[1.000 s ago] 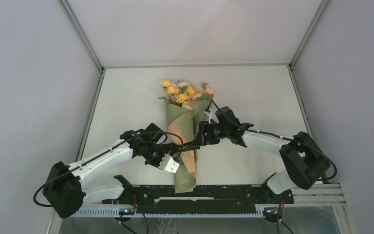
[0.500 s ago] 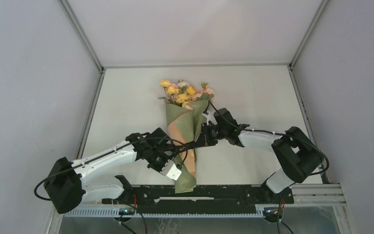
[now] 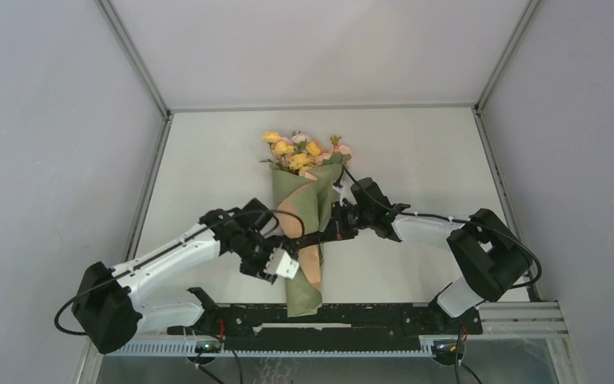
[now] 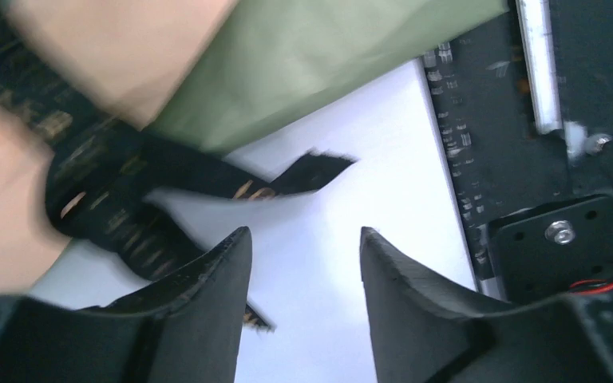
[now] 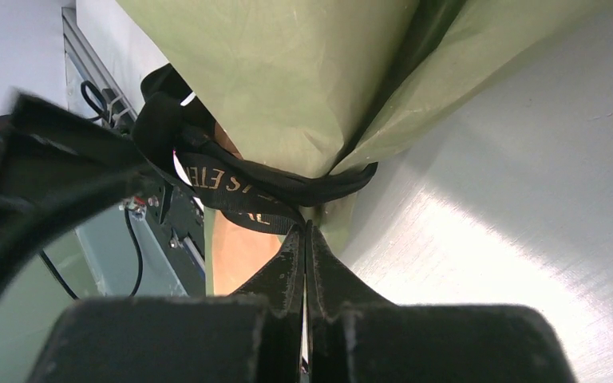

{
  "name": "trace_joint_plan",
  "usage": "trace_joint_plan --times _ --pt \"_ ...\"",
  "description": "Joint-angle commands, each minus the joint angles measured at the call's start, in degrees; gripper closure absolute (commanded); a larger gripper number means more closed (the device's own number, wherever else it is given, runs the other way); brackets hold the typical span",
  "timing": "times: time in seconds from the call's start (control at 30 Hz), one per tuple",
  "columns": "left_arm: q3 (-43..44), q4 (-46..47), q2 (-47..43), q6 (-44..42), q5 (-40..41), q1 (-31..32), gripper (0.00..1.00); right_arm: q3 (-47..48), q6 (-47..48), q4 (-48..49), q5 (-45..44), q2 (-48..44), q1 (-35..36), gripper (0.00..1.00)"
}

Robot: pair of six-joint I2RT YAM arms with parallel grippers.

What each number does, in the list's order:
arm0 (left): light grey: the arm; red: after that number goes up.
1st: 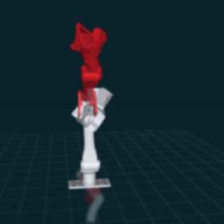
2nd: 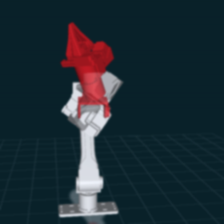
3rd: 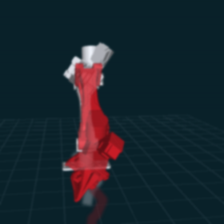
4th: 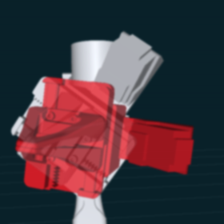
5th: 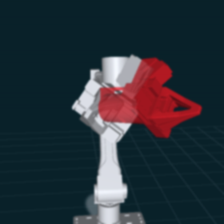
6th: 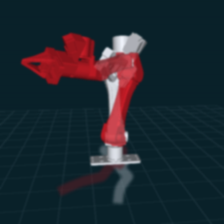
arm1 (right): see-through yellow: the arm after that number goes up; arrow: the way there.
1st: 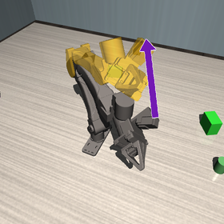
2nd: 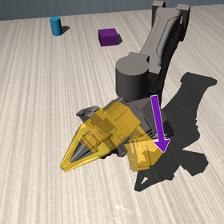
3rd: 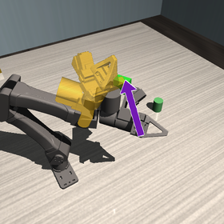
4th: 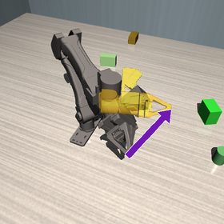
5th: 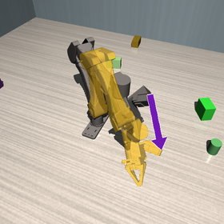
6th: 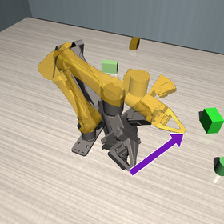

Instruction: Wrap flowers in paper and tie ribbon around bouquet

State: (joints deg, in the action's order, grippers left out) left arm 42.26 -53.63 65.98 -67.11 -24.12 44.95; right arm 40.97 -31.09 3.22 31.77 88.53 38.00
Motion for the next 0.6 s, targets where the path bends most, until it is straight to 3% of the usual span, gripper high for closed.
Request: trace_joint_plan --times 0.0,0.13,0.27,0.43,0.57 --pt "9.6 -5.1 -1.3 -0.7 -2.1 -10.1 0.32 0.1 1.2 1.1 -1.1 -2.5 0.8 1.00" --pt "10.9 3.1 3.7 2.3 -0.7 -17.5 0.14 0.1 1.2 1.1 -1.4 -2.8 1.3 1.00" --pt "6.7 15.5 7.5 -1.5 1.8 -18.1 0.01 0.1 1.3 0.8 -1.5 -2.8 1.3 1.00" --pt "5.5 12.3 12.3 -7.8 0.9 -17.7 0.01 0.1 1.0 0.6 -1.4 -2.5 1.4 1.00" --pt "3.5 10.4 13.2 -8.7 1.6 -16.5 0.08 0.1 0.8 0.8 -1.1 -2.2 1.5 1.00"
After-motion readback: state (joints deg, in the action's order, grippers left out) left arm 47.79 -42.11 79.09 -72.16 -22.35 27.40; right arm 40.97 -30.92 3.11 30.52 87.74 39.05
